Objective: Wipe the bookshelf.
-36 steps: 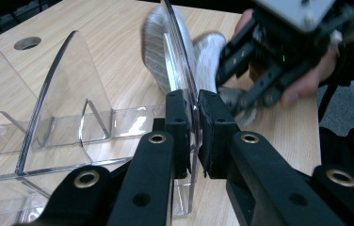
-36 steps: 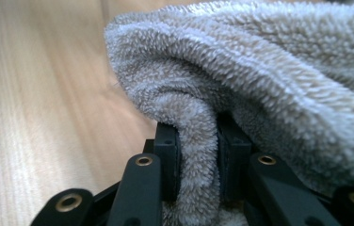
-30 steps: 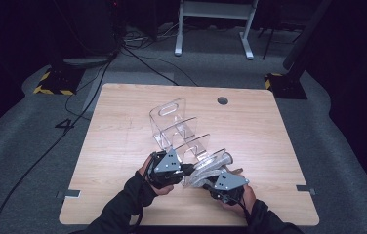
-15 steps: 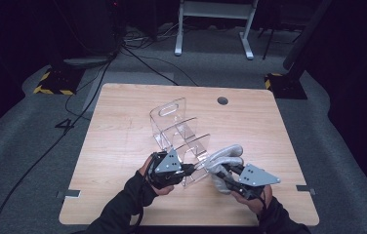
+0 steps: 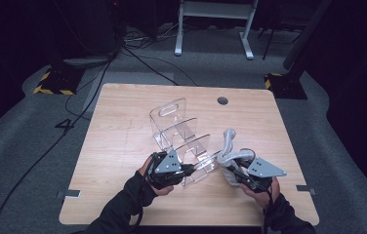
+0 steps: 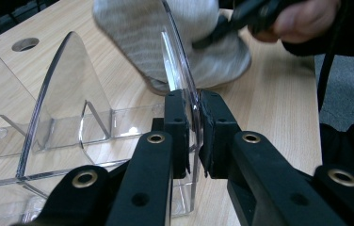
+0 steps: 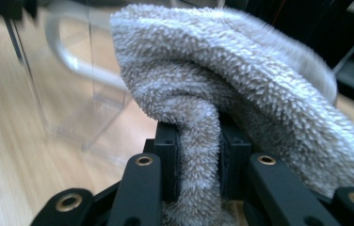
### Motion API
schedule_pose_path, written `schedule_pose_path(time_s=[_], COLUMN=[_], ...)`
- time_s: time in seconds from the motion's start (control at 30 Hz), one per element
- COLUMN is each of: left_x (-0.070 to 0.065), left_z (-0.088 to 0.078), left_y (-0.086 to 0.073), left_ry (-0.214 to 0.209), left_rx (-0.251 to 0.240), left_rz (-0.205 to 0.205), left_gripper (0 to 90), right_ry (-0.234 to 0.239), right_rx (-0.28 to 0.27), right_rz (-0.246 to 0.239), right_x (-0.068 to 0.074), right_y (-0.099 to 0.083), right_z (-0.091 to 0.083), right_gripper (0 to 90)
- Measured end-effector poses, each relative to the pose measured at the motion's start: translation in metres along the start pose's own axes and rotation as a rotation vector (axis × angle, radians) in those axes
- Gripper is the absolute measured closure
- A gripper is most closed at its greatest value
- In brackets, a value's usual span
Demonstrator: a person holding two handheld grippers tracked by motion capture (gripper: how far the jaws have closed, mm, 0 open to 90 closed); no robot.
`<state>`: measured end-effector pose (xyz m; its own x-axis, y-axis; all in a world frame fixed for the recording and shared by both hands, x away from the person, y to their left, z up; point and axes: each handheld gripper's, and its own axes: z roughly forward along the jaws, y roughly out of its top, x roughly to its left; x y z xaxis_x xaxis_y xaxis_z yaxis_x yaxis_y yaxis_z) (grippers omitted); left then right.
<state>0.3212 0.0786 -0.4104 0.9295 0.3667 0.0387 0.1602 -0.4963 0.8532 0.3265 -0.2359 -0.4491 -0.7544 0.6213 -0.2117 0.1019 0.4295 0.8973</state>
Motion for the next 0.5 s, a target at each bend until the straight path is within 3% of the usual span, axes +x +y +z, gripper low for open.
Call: schedule_pose_path(time_s=[0.07,0.17,0.23,0.3,0.43,0.5], left_x=[0.0,0.0,0.001,0.0,0.001,0.0], left_z=[0.0,0.0,0.0,0.001,0.001,0.002], left_y=[0.0,0.0,-0.001,-0.001,-0.001,0.0], left_ry=[0.0,-0.003,-0.004,-0.004,-0.001,0.004], left_rx=[0.0,-0.004,-0.005,-0.006,-0.007,-0.006], left_rz=[-0.002,-0.009,-0.012,-0.016,-0.022,-0.021], left_gripper=[82.6,82.7,82.6,82.5,82.3,82.3], right_ry=[0.017,0.091,0.101,0.145,0.171,0.212], right_rx=[0.029,0.111,0.118,0.129,0.128,0.117], right_rz=[0.004,0.0,-0.011,-0.056,-0.067,-0.092], right_x=[0.001,0.016,0.02,0.04,0.052,0.063], right_y=[-0.006,-0.018,-0.018,-0.014,-0.01,-0.004], right_z=[0.006,0.025,0.028,0.039,0.044,0.047], right_gripper=[74.3,74.3,74.3,74.3,74.3,74.3])
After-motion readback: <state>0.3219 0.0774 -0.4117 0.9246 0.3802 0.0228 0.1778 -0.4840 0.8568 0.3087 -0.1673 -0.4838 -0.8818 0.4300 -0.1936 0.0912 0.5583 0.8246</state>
